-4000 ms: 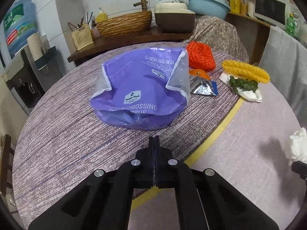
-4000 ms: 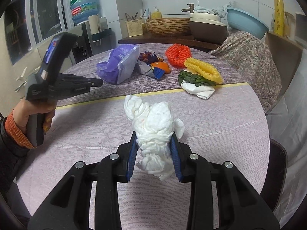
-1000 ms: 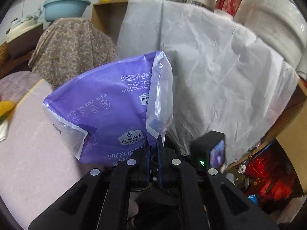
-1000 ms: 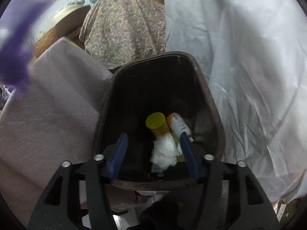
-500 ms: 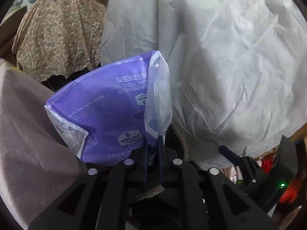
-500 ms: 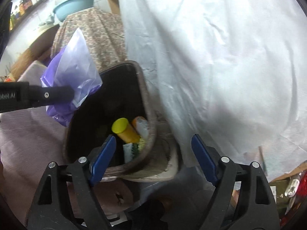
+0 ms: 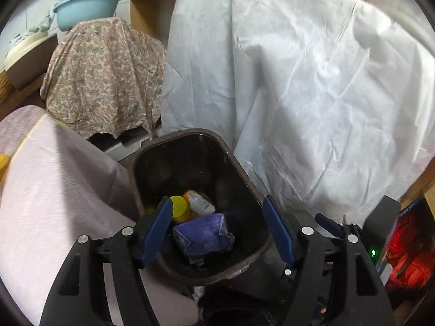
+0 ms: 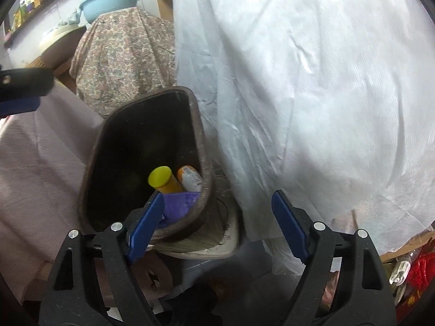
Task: Collect trash
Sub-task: 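Move both tools back over the table toward the remaining trash, then grasp the yellow mesh sleeve with the right gripper while the left grasps the blue chip bag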
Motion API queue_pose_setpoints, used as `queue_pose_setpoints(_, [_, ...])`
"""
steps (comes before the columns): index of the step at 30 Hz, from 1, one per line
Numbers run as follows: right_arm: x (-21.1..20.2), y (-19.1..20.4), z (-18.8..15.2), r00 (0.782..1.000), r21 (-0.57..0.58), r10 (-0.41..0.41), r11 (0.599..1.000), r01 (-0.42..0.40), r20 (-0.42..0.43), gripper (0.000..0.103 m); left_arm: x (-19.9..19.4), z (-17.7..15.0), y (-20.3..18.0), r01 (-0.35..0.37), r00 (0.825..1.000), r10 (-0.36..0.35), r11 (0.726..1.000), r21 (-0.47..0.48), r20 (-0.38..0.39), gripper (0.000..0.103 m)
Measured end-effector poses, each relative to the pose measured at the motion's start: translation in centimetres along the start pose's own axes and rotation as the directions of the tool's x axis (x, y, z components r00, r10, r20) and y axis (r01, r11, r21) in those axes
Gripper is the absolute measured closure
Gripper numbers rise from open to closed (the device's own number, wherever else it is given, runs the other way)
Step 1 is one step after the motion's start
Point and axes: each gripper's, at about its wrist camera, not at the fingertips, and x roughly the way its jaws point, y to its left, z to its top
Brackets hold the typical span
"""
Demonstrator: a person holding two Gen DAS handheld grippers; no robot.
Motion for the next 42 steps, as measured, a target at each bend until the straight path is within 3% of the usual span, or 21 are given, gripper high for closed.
queue_pose_setpoints(12, [-3.9, 5.9, 1.4, 0.988, -0.099, 0.137, 0.987, -0.130, 0.070, 0.022, -7.4, -2.8, 6.0, -0.041, 0.995, 0.047, 0.997, -0.064, 0.092, 0.028])
queue_pose_setpoints(20, [-7.6, 11.3, 3.0, 0.949, -0.204, 0.300, 0.939, -0.277, 0.095, 0.022, -13.6, -6.1, 13.9, -0.143, 0.974, 0.163, 0.981, -0.130, 0.157, 0.026])
queue_pose_setpoints(27, [-9.7, 17.8, 4.2, 0.892, -0.332, 0.450, 0.849, -0.411, 0.045, 0.022, -18.3, -9.9, 22.6, -0.296, 0.928, 0.340, 0.922, -0.250, 0.156, 0.023])
queue_pose_setpoints(32, [-10.7, 23.0, 5.0, 0.864, -0.433, 0.504, 0.781, -0.451, 0.009, 0.022, -20.5, -12.0, 27.5, -0.366, 0.896, 0.423, 0.876, -0.313, 0.137, 0.023])
queue_pose_setpoints(40, [-11.1, 32.1, 7.6, 0.844, -0.596, 0.536, 0.677, -0.432, -0.003, 0.022, -21.3, -12.1, 33.5, -0.510, 0.839, 0.538, 0.830, -0.228, 0.082, 0.023])
queue_pose_setpoints(42, [-10.5, 34.7, 8.3, 0.844, -0.646, 0.536, 0.638, -0.419, -0.017, 0.022, -20.9, -11.6, 34.6, -0.555, 0.813, 0.577, 0.808, -0.198, 0.075, 0.023])
